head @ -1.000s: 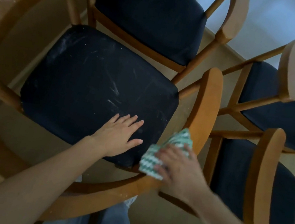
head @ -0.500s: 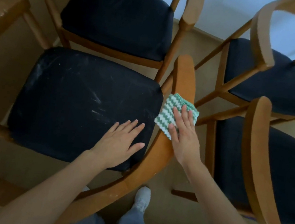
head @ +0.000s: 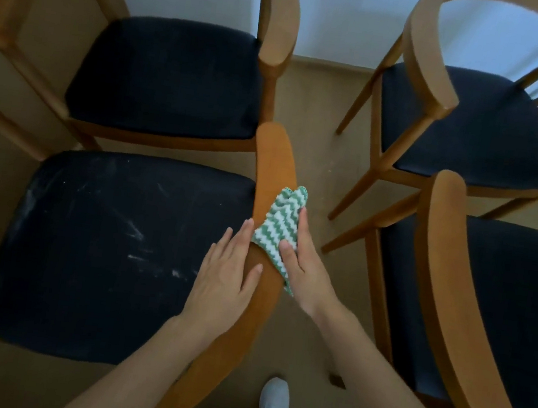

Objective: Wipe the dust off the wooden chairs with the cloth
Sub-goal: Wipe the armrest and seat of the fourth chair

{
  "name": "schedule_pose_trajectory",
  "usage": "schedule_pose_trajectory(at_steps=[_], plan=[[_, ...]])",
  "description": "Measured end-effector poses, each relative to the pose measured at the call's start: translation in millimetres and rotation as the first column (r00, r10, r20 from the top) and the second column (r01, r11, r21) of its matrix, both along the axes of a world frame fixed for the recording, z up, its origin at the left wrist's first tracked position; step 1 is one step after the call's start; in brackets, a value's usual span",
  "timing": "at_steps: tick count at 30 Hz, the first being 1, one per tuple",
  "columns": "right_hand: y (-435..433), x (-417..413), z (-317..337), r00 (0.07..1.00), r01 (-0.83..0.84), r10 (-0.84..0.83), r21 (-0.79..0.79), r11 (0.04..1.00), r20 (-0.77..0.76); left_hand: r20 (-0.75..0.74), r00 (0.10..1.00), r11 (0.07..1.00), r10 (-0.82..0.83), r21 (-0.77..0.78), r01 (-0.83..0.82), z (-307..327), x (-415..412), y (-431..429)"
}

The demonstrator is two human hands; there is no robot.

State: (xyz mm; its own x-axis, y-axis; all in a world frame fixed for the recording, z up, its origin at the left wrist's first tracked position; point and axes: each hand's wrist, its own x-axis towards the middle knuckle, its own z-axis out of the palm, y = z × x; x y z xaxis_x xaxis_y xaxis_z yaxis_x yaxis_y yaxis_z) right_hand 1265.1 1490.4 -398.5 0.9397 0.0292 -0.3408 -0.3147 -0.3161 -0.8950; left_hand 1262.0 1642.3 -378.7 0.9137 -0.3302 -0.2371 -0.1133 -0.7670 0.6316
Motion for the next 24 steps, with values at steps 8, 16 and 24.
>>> schedule_pose_trajectory(at_steps=[8,16,24], plan=[[-24.2,92.6,0.9,0.998,-0.046,0.05,0.137,0.989,-0.028,0.132,0.978,0.96,0.164,0.208,-0.189,-9.0,39.2,-43.5],[-32.2,49.9,-21.6,0.998,-0.023,0.041,0.376,0.927,-0.042,0.227,0.957,0.942,0.181,0.24,-0.235,-20.0,39.5,-48.7],[-32.9,160.7,-7.9,0.997,-0.081,0.072,0.352,0.932,0.038,0.203,0.96,0.942,0.192,0.236,-0.239,-18.4,40.2,-49.2]])
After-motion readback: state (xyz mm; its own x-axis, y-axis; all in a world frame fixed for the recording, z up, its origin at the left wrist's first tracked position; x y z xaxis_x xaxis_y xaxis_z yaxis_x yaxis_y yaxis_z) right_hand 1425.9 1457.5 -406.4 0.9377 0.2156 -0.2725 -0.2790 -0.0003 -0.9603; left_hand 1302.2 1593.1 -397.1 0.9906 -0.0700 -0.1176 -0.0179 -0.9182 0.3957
